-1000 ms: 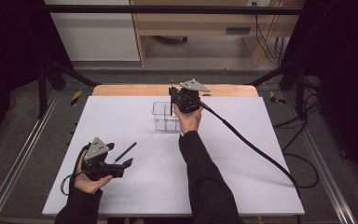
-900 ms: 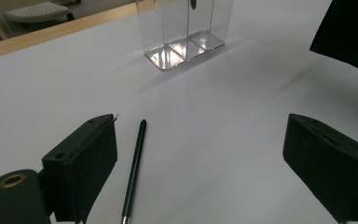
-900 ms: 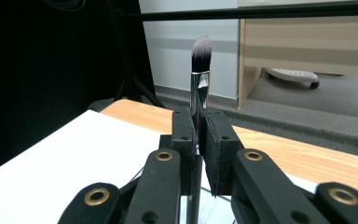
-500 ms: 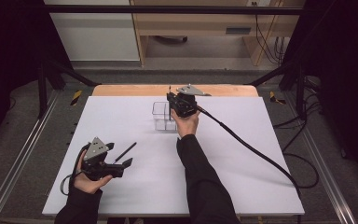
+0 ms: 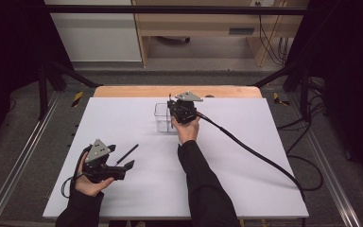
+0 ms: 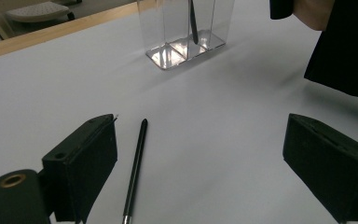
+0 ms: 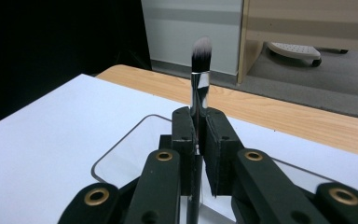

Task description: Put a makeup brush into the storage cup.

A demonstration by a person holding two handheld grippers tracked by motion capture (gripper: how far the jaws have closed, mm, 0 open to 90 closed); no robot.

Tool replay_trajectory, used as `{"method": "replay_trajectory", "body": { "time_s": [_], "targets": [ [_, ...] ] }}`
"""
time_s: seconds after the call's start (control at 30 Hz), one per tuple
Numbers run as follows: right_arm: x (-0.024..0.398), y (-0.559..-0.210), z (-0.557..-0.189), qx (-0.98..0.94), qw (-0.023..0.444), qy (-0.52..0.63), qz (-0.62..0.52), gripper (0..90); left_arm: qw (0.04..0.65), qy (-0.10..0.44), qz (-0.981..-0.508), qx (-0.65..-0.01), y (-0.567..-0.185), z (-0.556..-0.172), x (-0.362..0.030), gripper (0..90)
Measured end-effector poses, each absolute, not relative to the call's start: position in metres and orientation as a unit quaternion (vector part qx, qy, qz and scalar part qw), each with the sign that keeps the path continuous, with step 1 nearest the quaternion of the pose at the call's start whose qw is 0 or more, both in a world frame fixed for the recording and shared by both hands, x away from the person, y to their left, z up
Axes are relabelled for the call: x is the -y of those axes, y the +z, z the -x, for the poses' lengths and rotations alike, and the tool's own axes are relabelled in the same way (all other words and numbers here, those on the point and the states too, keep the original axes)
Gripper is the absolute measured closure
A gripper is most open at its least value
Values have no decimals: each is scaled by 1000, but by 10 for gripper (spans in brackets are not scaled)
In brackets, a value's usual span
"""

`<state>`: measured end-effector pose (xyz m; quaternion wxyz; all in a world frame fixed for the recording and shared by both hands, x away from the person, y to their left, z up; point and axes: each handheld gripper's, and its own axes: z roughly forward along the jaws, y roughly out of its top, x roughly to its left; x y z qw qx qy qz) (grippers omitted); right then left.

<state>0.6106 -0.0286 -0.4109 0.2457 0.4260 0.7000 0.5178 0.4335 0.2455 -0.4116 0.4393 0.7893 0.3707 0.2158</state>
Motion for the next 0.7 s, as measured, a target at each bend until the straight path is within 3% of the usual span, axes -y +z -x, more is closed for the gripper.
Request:
{"method": "replay_trajectory", "body": {
  "time_s": [0.47, 0.7],
  "targets": [
    [28, -418, -611, -715, 244, 487, -438, 832, 438, 216, -790, -371, -412, -434, -245, 91],
    [40, -415, -606, -706, 240, 495, -446, 773, 437, 216, -791, -370, -412, -434, -245, 91]
  ]
}}
